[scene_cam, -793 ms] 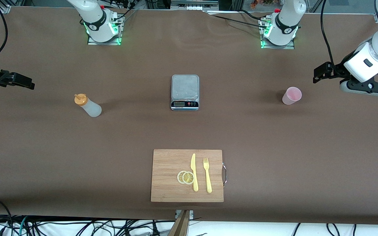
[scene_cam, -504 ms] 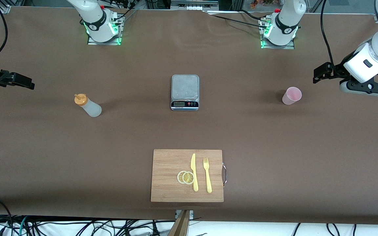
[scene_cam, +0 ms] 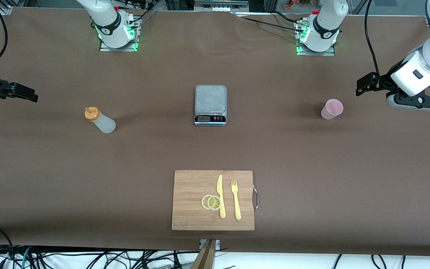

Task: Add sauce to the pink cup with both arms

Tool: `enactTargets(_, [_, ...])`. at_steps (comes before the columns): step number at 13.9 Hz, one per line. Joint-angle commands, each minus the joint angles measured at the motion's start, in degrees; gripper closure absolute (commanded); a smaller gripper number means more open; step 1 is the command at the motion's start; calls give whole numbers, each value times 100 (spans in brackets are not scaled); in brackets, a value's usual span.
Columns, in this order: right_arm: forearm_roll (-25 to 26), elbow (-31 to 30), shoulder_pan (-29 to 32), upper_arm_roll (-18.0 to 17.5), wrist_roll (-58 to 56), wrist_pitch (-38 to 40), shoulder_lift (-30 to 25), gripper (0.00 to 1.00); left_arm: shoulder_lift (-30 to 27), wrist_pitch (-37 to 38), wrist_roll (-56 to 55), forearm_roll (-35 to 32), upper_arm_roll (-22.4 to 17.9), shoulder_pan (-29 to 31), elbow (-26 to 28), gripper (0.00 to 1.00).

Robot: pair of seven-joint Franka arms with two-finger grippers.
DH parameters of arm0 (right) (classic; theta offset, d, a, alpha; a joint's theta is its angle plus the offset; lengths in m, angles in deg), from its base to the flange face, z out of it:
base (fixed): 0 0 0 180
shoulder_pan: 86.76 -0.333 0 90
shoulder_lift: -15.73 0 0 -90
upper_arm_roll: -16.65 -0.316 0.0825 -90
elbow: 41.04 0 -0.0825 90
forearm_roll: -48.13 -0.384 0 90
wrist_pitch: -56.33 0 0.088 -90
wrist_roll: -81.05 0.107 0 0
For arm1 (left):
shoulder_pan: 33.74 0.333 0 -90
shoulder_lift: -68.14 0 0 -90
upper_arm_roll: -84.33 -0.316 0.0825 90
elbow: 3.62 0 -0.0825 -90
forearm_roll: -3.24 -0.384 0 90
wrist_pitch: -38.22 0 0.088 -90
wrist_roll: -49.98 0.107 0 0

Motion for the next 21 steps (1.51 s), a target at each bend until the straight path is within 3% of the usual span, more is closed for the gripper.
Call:
enactTargets(1, [-3, 155, 46, -19, -77, 41, 64, 0, 5, 69, 31, 121, -22, 30, -42, 0])
enactTargets(21, [6, 155, 46, -19, -183, 41, 81, 0, 5, 96, 22, 121, 4, 30, -42, 0])
